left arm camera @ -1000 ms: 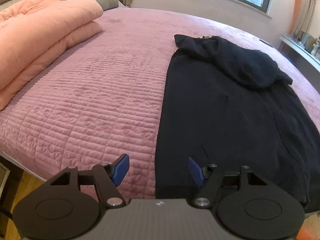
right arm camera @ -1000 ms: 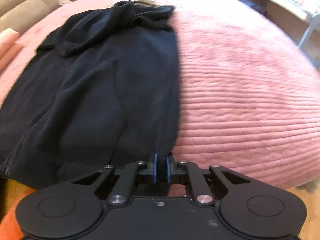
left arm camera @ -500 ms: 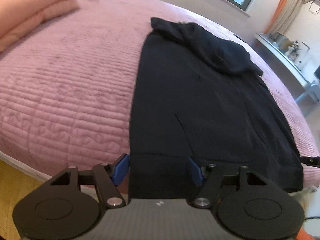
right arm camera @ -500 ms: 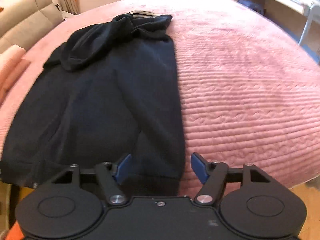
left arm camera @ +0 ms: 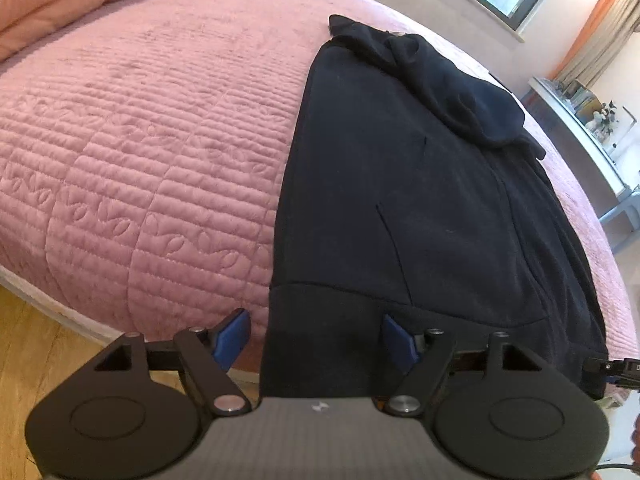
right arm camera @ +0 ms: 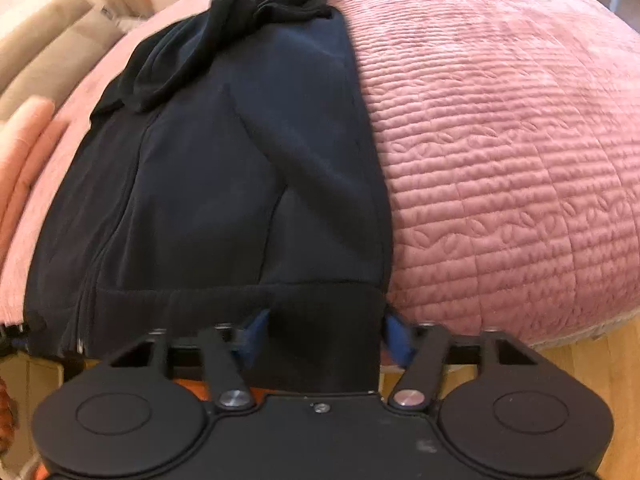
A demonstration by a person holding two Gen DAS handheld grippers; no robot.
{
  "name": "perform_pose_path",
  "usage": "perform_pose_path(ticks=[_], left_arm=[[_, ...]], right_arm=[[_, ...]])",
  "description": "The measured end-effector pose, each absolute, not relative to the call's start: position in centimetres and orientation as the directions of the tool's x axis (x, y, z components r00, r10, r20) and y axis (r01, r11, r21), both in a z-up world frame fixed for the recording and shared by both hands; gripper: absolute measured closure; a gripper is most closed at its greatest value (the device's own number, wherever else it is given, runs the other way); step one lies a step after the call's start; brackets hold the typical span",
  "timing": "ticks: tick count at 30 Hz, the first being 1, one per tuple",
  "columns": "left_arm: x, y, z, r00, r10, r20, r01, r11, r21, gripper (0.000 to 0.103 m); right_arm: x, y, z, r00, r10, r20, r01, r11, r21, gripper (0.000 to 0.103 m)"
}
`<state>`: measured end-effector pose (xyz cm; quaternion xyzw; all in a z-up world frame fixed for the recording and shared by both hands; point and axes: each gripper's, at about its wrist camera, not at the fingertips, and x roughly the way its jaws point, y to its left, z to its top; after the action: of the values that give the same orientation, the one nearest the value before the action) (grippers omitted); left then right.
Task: Fold large clothes
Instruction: 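Grasp the hoodie edge with the left gripper while the right gripper grasps beside it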
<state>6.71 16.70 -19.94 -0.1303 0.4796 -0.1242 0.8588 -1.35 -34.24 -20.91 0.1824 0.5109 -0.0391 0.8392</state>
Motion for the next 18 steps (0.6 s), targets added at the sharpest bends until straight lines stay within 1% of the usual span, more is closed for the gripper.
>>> perform_pose_path(ticks=[1, 2, 3, 6, 9, 11, 14, 18], left_arm=[[6.7, 16.5, -19.8, 0.516, -0.324, -0.793, 0.100, 0.942, -0.320, 0.050], [6.5, 16.3, -19.5, 0.520, -0.321, -0.792, 0.124, 0.945, -0.302, 0.081], [6.5, 16.3, -19.4, 0.511, -0.347, -0.786, 0.136, 0.936, -0.325, 0.092], [6.3, 16.9, -18.5, 0.525, -0.385, -0.759, 0.130, 0.918, -0.375, 0.094], [6.0, 18.0, -16.6, 0.562, -0.442, -0.699, 0.131, 0.882, -0.452, 0.095], [6.3, 18.3, -14.2, 0.596, -0.473, -0.649, 0.152, 0.860, -0.487, 0.095], [7.7, 17.9, -10.6, 0.658, -0.484, -0.577, 0.188, 0.847, -0.497, 0.095], [12.2, 16.8, -6.9, 0.731, -0.466, -0.498, 0.202, 0.845, -0.495, 0.095]], right_arm=[[-1.3, -33.9, -20.7, 0.472, 0.134, -0.871, 0.235, 0.933, 0.271, 0.074], [-1.2, -33.7, -20.4, 0.473, 0.153, -0.868, 0.221, 0.933, 0.285, 0.082], [-1.2, -33.7, -20.2, 0.474, 0.170, -0.864, 0.213, 0.930, 0.300, 0.087], [-1.5, -34.5, -19.6, 0.500, 0.201, -0.842, 0.244, 0.900, 0.360, 0.088], [-2.1, -35.5, -17.3, 0.571, 0.254, -0.781, 0.238, 0.859, 0.453, 0.089], [-2.0, -35.9, -15.2, 0.616, 0.269, -0.741, 0.215, 0.847, 0.486, 0.089], [-0.5, -36.2, -11.8, 0.679, 0.260, -0.686, 0.172, 0.852, 0.493, 0.089], [3.6, -37.1, -8.9, 0.744, 0.236, -0.625, 0.155, 0.849, 0.505, 0.089]])
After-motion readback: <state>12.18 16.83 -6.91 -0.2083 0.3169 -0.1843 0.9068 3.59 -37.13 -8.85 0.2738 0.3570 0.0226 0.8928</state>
